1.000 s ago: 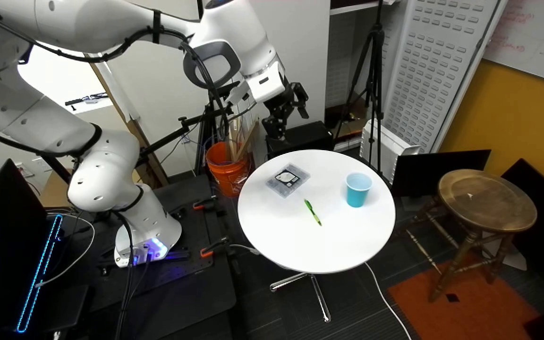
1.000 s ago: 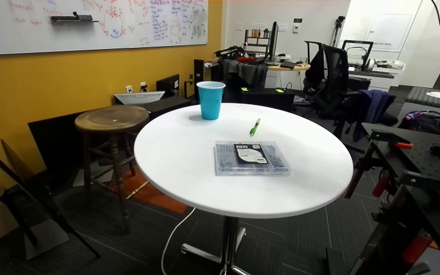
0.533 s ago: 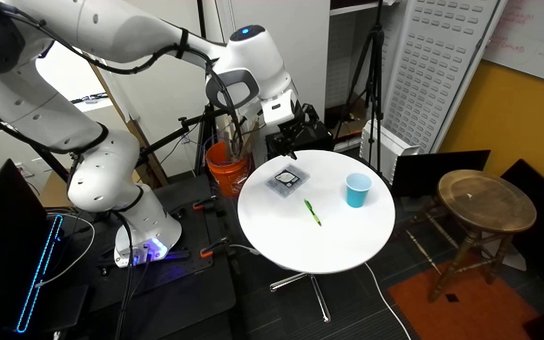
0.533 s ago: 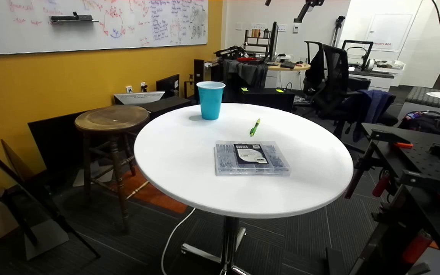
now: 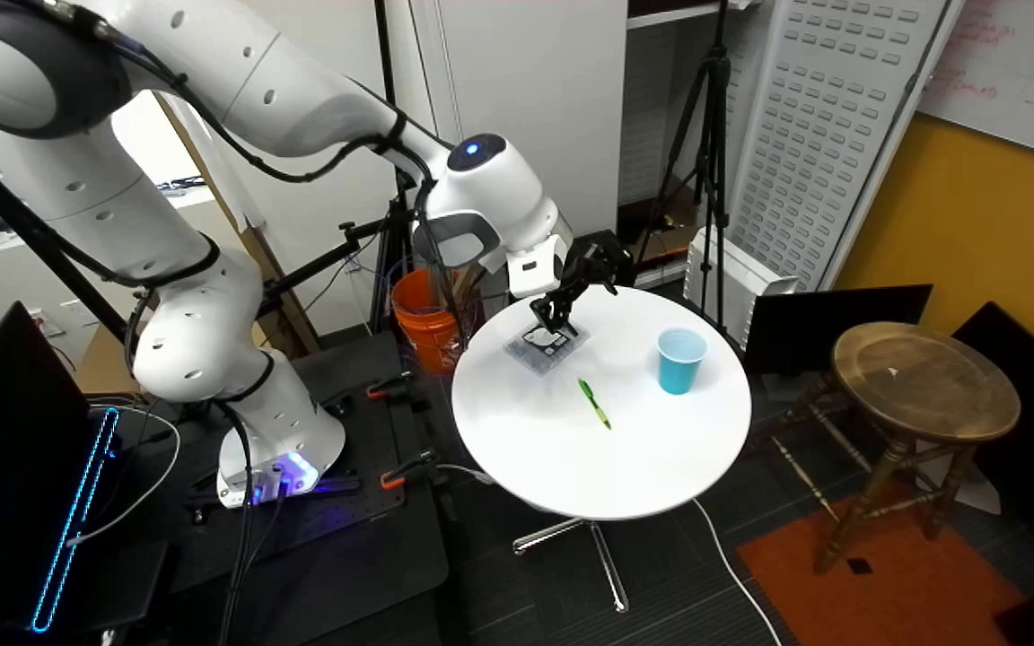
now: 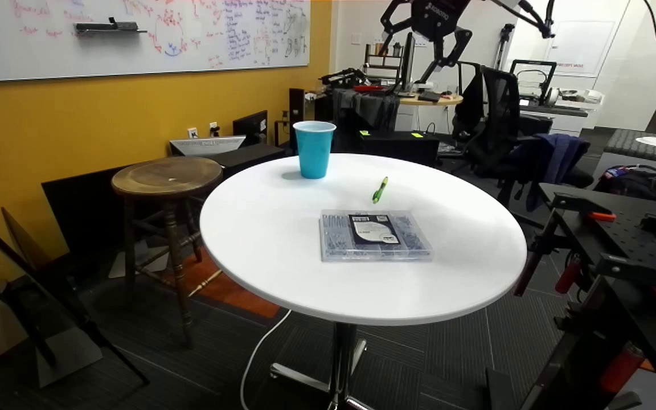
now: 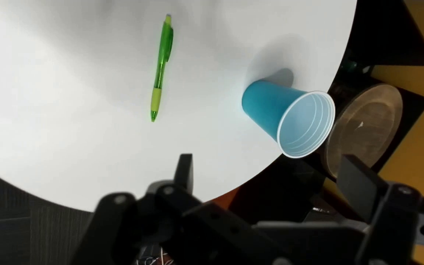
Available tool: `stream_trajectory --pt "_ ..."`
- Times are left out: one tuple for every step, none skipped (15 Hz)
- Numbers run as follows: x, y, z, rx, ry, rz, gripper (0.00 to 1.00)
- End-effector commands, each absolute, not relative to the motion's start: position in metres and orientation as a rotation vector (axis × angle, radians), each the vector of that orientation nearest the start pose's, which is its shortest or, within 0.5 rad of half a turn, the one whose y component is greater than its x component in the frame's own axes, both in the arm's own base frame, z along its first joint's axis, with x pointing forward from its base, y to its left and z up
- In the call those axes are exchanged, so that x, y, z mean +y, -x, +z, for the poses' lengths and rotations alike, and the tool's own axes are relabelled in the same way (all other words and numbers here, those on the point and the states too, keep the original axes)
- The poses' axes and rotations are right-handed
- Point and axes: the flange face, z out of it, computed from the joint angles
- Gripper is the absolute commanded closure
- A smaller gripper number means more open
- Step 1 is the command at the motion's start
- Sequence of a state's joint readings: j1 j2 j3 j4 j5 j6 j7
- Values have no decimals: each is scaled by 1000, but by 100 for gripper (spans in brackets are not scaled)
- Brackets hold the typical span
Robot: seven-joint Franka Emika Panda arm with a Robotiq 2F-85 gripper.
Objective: Put the pen in the cup
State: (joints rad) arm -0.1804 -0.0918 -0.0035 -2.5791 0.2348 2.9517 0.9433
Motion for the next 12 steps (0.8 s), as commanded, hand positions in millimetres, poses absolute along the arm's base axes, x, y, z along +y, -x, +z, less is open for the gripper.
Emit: stream_trajectory --pt "-99 -472 313 1798 2152 -545 0" --pt "-99 -472 304 1814 2148 -516 0" --pt "-99 -474 296 1823 2143 -472 0" --pt "-101 -474 290 1840 2135 -427 0" --pt "-104 -475 285 1854 2121 -398 0" --pt "-110 -477 279 1874 2103 -380 0" --pt "-116 -480 274 1890 2084 -369 0" --pt "-123 -482 269 1914 2067 -363 0" --pt "-130 -486 263 1933 2049 -356 0" --pt "-138 -490 256 1959 2033 -345 0" --pt "-145 -493 248 1985 2023 -330 0" --pt "-152 -495 239 2008 2017 -314 0"
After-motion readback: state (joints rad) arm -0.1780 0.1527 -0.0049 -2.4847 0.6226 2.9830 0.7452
